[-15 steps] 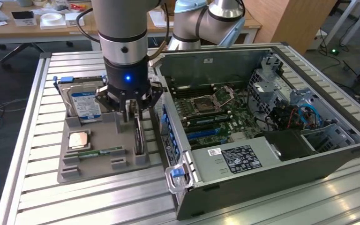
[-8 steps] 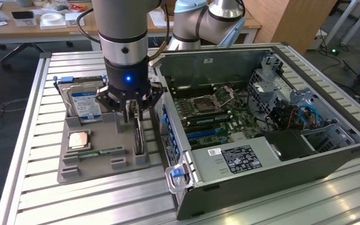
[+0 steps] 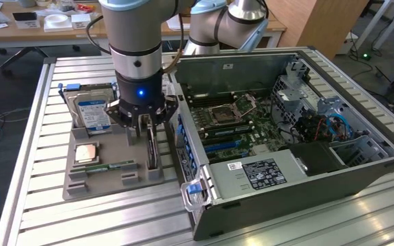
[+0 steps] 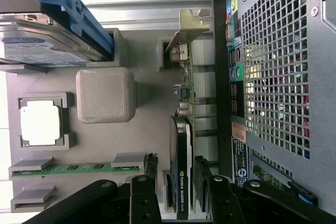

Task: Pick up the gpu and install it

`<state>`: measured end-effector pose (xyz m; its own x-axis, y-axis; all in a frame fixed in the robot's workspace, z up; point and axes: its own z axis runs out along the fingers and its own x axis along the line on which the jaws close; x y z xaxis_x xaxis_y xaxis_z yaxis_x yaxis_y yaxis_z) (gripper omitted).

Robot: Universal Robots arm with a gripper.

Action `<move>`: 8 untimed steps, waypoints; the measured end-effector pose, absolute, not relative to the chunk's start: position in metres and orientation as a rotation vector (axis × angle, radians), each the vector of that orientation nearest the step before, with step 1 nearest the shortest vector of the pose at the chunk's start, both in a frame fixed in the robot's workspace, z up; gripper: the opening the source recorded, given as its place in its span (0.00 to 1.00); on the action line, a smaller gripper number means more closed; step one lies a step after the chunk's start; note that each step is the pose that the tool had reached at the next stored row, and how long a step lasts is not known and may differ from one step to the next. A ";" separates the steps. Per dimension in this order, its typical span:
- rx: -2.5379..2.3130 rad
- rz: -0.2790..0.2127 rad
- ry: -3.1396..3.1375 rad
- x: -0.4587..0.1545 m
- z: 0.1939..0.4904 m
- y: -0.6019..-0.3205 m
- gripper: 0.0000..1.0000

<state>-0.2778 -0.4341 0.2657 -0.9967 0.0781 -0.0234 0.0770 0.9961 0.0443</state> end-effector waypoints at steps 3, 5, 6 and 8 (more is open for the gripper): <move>0.121 0.066 3.114 -0.277 0.264 -0.434 0.42; 0.121 0.065 3.114 -0.276 0.263 -0.434 0.42; 0.121 0.064 3.113 -0.275 0.262 -0.434 0.42; 0.121 0.064 3.113 -0.272 0.260 -0.434 0.42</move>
